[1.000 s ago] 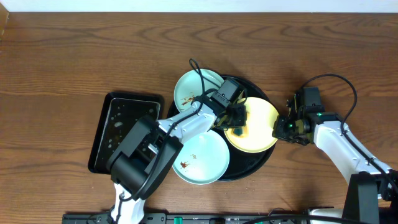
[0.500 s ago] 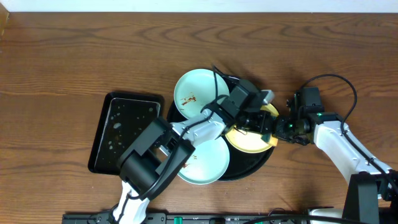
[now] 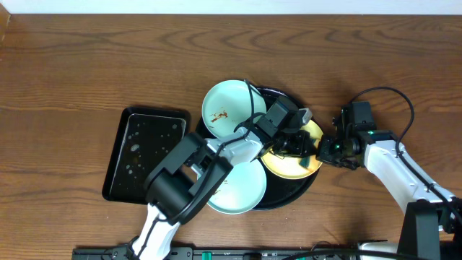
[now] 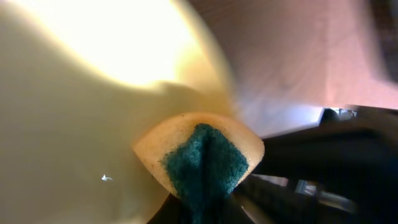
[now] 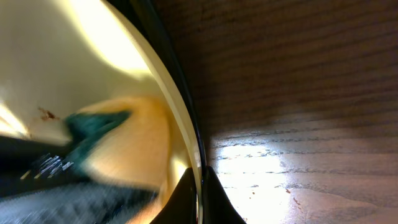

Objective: Clean dirty plates on tray and stack at the side
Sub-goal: 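Scrub the yellow plate surface with the sponge in the left gripper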

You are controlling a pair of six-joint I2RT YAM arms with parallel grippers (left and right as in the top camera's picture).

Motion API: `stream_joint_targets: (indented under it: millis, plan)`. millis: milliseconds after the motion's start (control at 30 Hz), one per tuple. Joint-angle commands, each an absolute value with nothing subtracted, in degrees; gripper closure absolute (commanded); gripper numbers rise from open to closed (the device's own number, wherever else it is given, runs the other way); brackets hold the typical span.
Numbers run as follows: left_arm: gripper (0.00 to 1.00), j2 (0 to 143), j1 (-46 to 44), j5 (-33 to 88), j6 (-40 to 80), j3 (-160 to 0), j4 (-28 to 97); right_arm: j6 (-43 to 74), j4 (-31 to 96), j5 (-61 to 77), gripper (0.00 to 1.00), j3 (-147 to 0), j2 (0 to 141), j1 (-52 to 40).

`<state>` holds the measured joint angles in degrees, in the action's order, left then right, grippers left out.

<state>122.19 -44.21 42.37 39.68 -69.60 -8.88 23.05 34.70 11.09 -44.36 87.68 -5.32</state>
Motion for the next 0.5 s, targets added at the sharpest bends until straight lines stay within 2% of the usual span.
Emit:
stream_joint_targets:
  millis: [0,467]
  plan:
    - [0.93,125.3,-42.1,39.4,41.3,-69.2,-6.3,23.1,36.3,10.5,0.99,-41.8,90.0,-6.4]
    - [0.93,125.3,-29.5,30.1,36.4,-69.3,11.8,22.7,37.1,9.2,0.99,-41.8,90.0,-6.4]
